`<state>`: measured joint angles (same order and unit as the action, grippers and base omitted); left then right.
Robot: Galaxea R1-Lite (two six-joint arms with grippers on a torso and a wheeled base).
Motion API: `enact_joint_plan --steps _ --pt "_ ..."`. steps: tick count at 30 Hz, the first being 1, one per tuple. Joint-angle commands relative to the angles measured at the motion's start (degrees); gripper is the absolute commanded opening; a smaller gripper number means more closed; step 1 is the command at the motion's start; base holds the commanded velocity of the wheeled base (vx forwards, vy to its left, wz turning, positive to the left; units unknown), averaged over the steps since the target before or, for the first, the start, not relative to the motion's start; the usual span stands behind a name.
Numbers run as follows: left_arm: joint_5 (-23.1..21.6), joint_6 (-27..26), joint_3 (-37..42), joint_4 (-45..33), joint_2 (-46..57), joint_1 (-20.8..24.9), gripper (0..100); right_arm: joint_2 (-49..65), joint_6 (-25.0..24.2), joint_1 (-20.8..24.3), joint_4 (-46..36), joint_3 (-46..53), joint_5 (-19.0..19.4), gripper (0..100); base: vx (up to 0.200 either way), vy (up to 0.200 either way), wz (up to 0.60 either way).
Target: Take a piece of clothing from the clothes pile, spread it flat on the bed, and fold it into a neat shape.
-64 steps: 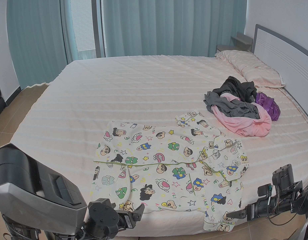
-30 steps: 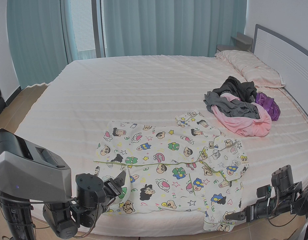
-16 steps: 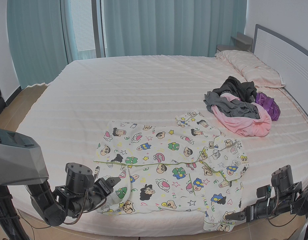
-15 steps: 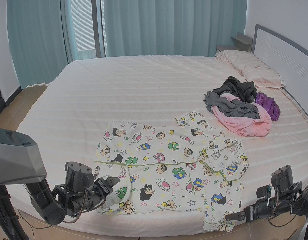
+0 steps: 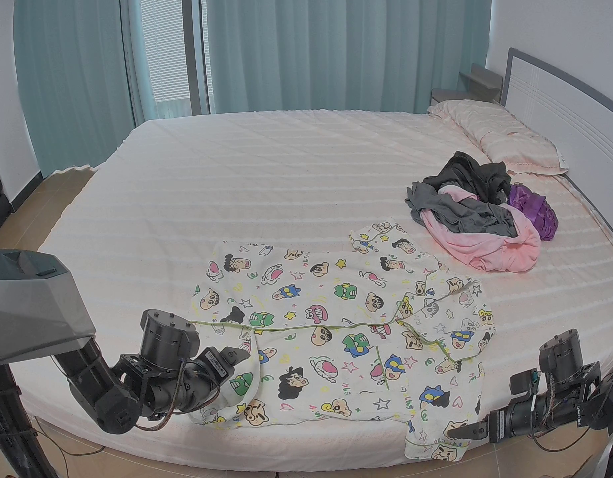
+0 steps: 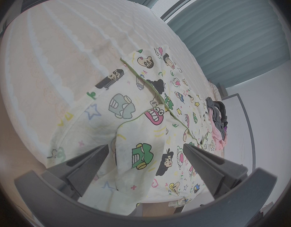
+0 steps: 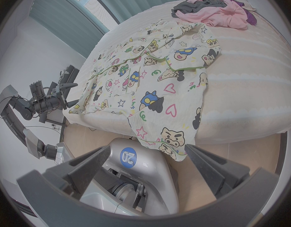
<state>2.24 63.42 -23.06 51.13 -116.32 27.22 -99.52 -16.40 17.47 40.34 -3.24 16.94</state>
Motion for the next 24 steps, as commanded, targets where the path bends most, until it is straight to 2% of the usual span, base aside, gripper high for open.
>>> enact_joint_plan --steps 1,10,11,18,24 --pt "0.1 0.0 -0.1 0.0 -2.0 0.6 100 -0.1 0.0 0.0 0.0 0.0 0.1 100 0.0 0.0 0.0" --pt "0.6 0.0 -0.9 0.1 -2.9 0.6 100 -0.1 0.1 0.0 0.0 0.0 0.1 100 0.0 0.0 0.0" --pt "1.2 0.0 -1.4 -0.1 -2.9 0.6 0 -0.1 0.1 0.1 -0.1 0.0 0.1 100 0.0 0.0 0.0" --pt "7.6 -3.0 -1.2 -0.4 -2.9 0.6 0 -0.1 0.1 0.0 -0.1 0.0 0.1 100 0.0 0.0 0.0" --pt "8.0 -3.8 -0.8 -0.4 -2.4 0.6 0 -0.1 0.0 0.0 -0.1 0.0 0.1 100 0.0 0.0 0.0"
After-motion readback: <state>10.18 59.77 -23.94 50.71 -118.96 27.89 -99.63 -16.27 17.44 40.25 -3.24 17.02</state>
